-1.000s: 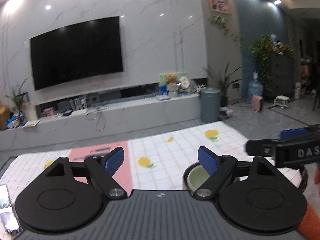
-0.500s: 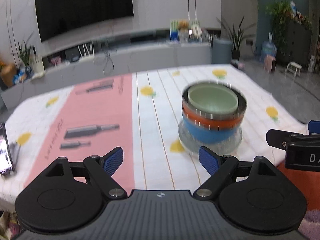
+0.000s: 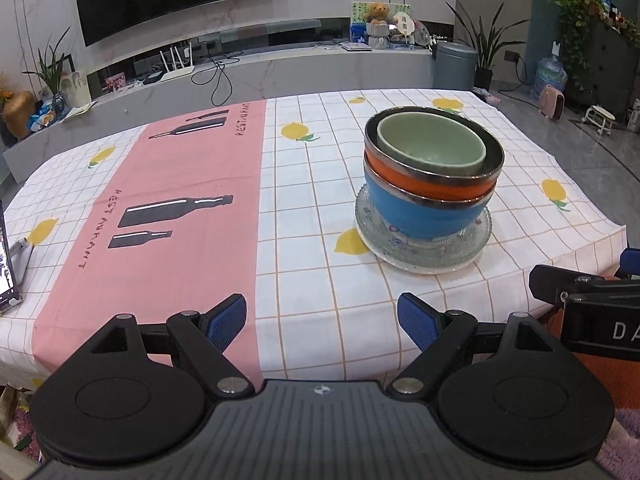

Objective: Organize plates and bowls

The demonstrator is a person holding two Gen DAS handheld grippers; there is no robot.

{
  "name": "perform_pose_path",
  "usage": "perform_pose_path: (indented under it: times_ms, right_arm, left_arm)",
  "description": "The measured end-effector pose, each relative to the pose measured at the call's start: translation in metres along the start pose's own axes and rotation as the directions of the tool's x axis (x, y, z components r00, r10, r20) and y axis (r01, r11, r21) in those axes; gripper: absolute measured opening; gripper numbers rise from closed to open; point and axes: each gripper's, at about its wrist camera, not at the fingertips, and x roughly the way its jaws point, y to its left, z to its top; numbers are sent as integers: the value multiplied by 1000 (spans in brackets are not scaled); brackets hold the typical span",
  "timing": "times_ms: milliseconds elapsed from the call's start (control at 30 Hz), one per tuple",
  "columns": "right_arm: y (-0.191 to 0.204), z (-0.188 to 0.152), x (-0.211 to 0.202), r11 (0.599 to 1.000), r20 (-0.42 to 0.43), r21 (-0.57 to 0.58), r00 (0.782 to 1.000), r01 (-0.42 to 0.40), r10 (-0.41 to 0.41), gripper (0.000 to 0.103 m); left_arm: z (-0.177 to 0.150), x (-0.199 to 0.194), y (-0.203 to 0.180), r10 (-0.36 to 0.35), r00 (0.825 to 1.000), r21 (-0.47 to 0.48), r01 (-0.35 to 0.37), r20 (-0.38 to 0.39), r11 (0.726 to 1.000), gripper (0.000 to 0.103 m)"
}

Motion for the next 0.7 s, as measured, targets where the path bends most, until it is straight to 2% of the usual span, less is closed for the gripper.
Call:
perform_pose_path:
  times_ms: [700]
  right_arm:
    - [-1,0,2,1000,-9,1,1000,1,-1,100]
  left_arm:
    - [2,0,2,7,1000,-4,-7,-5,1000,100]
